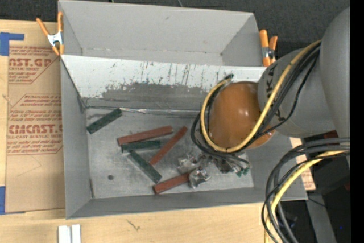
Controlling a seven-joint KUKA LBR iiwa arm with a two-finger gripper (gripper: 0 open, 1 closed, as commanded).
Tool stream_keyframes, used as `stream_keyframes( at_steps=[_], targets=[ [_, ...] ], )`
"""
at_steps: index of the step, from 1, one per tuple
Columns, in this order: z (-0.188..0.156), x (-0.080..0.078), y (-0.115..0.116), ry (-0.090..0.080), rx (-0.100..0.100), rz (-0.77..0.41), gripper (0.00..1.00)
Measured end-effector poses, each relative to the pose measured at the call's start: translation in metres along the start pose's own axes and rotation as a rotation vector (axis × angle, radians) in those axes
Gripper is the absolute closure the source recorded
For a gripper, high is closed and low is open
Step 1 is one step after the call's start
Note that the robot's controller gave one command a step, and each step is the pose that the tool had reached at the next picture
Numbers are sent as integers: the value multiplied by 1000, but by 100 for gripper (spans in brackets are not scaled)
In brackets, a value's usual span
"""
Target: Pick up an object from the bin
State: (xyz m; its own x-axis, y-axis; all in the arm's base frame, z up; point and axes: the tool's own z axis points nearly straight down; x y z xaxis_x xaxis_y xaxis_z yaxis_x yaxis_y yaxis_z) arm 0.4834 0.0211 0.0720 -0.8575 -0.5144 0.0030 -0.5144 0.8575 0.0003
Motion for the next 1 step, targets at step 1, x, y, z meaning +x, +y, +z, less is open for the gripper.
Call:
stream_keyframes(
  at_steps=[1],
  targets=[
    [-192,-30,-5,-12,5,-118,100]
  ],
)
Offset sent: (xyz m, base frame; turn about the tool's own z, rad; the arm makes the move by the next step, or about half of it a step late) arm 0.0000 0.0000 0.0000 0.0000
